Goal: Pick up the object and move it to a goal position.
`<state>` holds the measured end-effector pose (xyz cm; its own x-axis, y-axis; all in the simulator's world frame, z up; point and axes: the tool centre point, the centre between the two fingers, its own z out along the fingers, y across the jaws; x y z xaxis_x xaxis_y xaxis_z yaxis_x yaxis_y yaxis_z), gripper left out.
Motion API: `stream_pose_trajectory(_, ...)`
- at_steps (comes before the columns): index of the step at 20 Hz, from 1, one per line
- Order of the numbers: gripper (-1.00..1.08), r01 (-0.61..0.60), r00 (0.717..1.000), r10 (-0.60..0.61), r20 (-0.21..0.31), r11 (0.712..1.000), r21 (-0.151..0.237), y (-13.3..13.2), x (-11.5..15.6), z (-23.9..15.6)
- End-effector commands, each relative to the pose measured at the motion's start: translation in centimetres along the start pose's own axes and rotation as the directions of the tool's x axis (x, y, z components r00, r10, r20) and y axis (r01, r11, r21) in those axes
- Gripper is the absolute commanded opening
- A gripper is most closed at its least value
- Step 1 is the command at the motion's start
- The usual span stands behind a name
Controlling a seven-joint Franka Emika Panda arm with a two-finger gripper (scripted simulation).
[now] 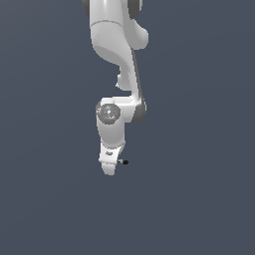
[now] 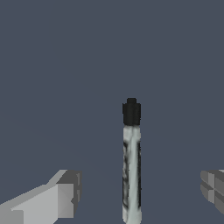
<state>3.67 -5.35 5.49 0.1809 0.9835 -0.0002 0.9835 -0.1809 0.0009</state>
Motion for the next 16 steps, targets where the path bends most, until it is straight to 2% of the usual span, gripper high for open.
stream_pose_trajectory(1,1.0,0.001,1.0,-0.001,0.0,1.0,0.001,-0.1,0.0,0.9)
stream_pose_trajectory(7,1.0,0.004,1.0,-0.004,0.0,1.0,0.001,-0.2,0.0,3.9)
stream_pose_trajectory(12,1.0,0.004,1.0,-0.004,0.0,1.0,0.001,0.0,0.0,4.5)
stream_pose_trajectory(13,-1.0,0.004,1.0,-0.004,0.0,1.0,0.001,0.0,0.0,4.5)
stream_pose_trajectory(16,-1.0,0.004,1.0,-0.004,0.0,1.0,0.001,0.0,0.0,4.5)
